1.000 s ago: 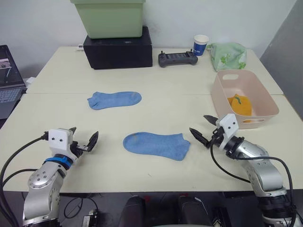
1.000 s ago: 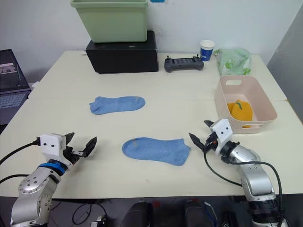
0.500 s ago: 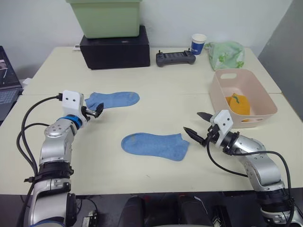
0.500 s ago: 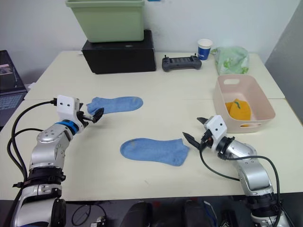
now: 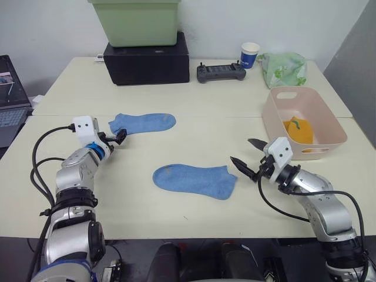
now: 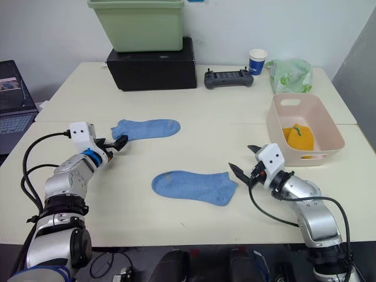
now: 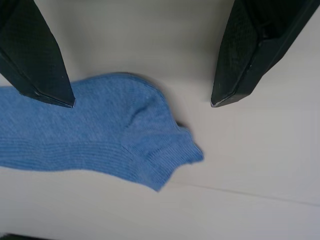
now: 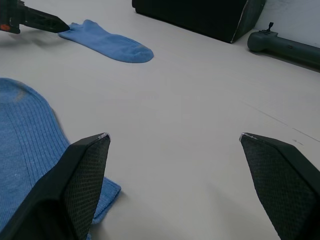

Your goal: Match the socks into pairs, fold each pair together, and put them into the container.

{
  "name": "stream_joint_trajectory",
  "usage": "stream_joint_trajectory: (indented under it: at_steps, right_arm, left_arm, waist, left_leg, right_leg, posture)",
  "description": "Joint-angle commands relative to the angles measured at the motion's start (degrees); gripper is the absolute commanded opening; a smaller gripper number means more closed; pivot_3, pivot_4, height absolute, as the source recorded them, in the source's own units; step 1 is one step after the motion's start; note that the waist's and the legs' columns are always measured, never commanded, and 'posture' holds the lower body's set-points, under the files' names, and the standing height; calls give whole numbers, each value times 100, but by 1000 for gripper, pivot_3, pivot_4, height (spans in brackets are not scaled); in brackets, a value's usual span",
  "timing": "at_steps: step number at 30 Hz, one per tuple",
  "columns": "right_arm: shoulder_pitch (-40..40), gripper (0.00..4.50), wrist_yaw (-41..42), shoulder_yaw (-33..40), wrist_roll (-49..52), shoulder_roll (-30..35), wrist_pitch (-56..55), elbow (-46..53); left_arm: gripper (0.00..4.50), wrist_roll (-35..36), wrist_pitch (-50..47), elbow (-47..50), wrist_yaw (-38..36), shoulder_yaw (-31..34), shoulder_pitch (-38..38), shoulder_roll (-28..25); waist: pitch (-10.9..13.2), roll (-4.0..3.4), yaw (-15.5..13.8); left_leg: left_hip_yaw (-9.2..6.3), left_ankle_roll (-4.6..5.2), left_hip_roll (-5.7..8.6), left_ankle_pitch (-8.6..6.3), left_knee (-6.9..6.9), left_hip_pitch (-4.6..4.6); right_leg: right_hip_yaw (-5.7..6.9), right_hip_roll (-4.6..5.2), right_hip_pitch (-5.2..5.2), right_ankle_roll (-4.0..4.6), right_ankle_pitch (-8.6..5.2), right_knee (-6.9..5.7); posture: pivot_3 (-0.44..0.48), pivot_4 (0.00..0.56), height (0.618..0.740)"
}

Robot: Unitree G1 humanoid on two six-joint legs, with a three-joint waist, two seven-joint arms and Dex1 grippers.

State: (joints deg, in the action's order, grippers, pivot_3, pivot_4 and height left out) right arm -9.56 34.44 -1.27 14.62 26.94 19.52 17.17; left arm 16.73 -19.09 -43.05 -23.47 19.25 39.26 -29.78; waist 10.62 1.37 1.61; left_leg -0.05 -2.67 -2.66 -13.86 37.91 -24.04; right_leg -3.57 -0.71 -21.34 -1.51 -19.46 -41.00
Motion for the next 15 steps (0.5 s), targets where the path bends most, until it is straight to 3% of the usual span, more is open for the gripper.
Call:
stream_joint_trajectory:
  at_steps: [1,2,6,15]
  right_arm:
    - [-48,4455,-47,94,34,29,19,278]
    - [-54,4455,-57,87,34,21,36,289]
    - [-61,4500,-88,87,25,17,99,331]
    - [7,4500,-166,97,9,0,125,350]
  left_arm:
    - [4500,-19,71,-392,-36,-10,297,-14]
    - [4500,-15,111,-492,-54,-3,367,1]
    - [3598,-95,380,-822,-106,-67,603,17]
    - [517,80,798,-994,-146,117,831,97]
  waist:
    - [0,0,-1]
    - [0,0,-1]
    - [0,0,0]
    - [0,0,1]
  left_leg:
    - [0,0,0,0,-1,1]
    - [-2,0,0,0,0,1]
    - [0,0,0,0,0,1]
    - [0,-1,-1,0,0,-1]
  right_leg:
    - [0,0,0,0,0,-1]
    - [2,0,0,0,0,-2]
    - [0,0,0,0,0,-3]
    - [2,-1,-2,0,0,-2]
  posture:
    - [0,150,740]
    - [0,150,740]
    - [0,150,740]
    - [0,150,740]
